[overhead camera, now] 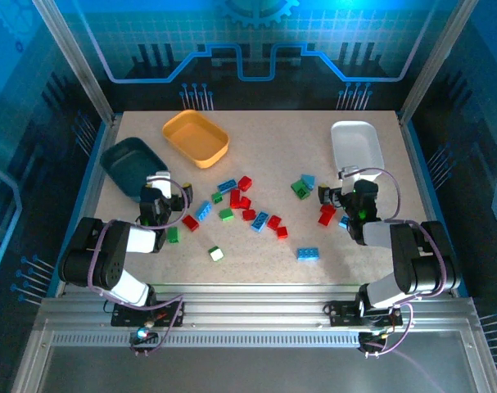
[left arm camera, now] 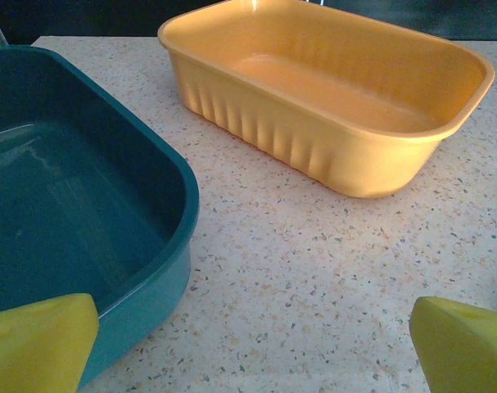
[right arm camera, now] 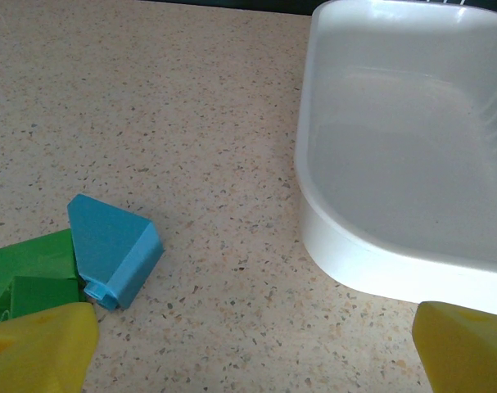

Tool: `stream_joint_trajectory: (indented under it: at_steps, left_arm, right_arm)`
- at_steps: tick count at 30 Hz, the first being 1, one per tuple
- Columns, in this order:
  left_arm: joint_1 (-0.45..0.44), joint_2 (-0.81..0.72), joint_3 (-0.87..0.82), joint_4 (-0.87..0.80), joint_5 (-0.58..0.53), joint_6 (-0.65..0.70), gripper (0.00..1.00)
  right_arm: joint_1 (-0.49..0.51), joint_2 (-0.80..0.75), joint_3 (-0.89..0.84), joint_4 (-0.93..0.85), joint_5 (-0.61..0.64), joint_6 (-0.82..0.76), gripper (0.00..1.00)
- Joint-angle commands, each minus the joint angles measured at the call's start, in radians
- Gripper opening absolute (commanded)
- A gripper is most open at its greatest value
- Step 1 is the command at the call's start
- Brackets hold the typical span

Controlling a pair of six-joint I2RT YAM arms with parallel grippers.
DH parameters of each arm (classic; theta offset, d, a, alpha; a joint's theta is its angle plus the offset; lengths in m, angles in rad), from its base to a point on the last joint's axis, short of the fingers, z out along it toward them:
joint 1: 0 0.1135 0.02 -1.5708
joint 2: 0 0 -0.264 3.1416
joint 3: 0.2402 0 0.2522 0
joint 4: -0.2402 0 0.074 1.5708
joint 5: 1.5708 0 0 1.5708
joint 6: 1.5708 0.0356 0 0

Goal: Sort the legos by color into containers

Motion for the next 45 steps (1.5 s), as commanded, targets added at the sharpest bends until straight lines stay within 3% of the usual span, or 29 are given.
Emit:
stream_joint_trajectory:
  at_steps: [1, 4, 8, 11, 14, 16, 17, 18, 21, 24, 31, 36, 45]
  left_arm:
    - [-0.016, -0.019, 0.0, 0.052, -0.019, 0.024, 0.99]
    - [-0.045, -0.166, 0.043, -0.148, -0.078, 0.034, 0.99]
    - [-0.065, -0.415, 0.207, -0.554, -0.097, -0.009, 0.99]
    - [-0.067, -0.535, 0.365, -0.799, -0.133, -0.095, 0.99]
    - [-0.064, -0.601, 0.505, -1.032, -0.323, -0.416, 0.99]
    - [-0.058, -0.632, 0.546, -1.153, -0.411, -0.563, 0.99]
    - [-0.047, -0.652, 0.541, -1.198, -0.445, -0.654, 0.99]
    - [-0.024, -0.673, 0.506, -1.158, -0.41, -0.665, 0.99]
    - [0.008, -0.706, 0.426, -1.038, -0.274, -0.64, 0.99]
    - [0.011, -0.633, 0.497, -1.123, -0.261, -0.635, 0.99]
    - [0.044, -0.226, 0.872, -1.477, -0.179, -0.646, 0.99]
    - [0.118, 0.07, 1.062, -1.568, -0.016, -0.686, 0.99]
    - [0.126, 0.418, 1.279, -1.588, 0.049, -0.61, 0.99]
  right_arm:
    - [0.049, -0.039, 0.08, -0.131, 0.071, -0.034, 1.0]
    - [0.114, -0.076, 0.234, -0.369, 0.103, -0.098, 1.0]
    - [0.232, -0.195, 0.335, -0.431, 0.198, -0.131, 1.0]
    - [0.269, -0.253, 0.525, -0.659, 0.29, 0.019, 1.0]
    - [0.214, -0.192, 0.749, -0.979, 0.227, 0.199, 1.0]
    - [0.155, -0.114, 0.822, -1.107, 0.232, 0.383, 1.0]
    - [0.119, -0.072, 0.862, -1.157, 0.158, 0.41, 1.0]
    - [0.104, -0.045, 0.882, -1.169, 0.099, 0.406, 0.93]
    - [0.132, -0.034, 0.845, -1.107, 0.147, 0.395, 0.86]
    - [0.134, 0.008, 0.866, -1.108, 0.162, 0.382, 0.87]
    - [0.131, 0.169, 0.988, -1.187, 0.149, 0.344, 0.86]
    - [0.13, 0.233, 1.013, -1.188, 0.095, 0.337, 0.86]
    - [0.124, 0.264, 1.017, -1.175, 0.019, 0.288, 0.93]
